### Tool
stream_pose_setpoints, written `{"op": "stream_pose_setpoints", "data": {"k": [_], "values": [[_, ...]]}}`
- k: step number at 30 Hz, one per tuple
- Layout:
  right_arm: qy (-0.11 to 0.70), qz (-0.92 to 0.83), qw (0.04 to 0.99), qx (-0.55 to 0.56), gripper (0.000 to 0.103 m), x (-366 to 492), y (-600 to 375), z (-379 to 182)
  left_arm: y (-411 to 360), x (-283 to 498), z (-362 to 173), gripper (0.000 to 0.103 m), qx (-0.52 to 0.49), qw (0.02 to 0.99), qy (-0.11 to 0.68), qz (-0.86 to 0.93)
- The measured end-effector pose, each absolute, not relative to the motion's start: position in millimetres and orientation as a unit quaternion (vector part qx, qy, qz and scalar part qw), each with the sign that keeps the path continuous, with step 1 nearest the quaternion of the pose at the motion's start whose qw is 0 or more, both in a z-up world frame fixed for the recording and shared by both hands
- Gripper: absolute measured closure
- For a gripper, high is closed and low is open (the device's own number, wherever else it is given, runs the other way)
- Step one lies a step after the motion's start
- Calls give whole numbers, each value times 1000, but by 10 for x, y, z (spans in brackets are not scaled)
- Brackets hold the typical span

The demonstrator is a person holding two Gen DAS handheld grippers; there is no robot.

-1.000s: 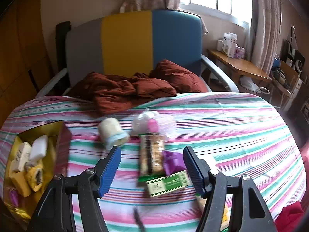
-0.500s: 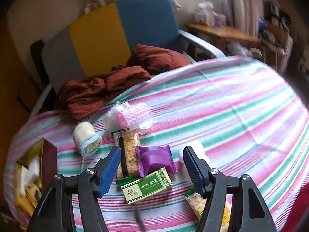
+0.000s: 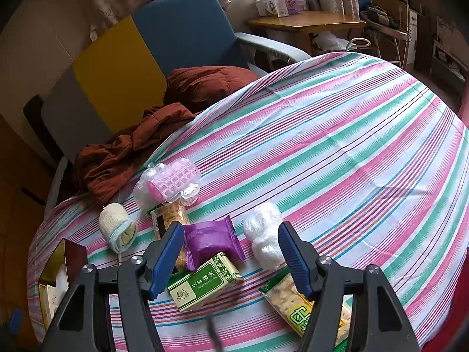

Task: Organize objects
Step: 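Grasp the cream knitted roll with the left tool while the right tool approaches the pink hair roller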

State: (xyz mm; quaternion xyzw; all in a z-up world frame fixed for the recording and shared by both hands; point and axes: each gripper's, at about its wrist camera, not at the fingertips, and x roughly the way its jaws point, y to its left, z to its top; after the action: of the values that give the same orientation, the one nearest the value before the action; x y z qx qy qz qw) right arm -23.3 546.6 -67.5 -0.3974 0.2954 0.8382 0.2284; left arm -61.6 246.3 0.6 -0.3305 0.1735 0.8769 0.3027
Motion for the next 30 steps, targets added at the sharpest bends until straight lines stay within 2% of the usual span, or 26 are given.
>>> {"op": "stream_pose_setpoints", "data": {"k": [9, 18, 30], "values": [[299, 844, 200, -399, 35, -248, 5412, -654, 3134, -1271, -129, 4, -399, 317, 131, 850], [298, 842, 180, -413, 35, -290, 5359, -687, 3769, -1716, -524, 2, -402, 344, 255, 809], [286, 836, 183, -430, 35, -340, 5342, -742, 4112, -2148, -860, 0, -415, 372, 289, 779]]}}
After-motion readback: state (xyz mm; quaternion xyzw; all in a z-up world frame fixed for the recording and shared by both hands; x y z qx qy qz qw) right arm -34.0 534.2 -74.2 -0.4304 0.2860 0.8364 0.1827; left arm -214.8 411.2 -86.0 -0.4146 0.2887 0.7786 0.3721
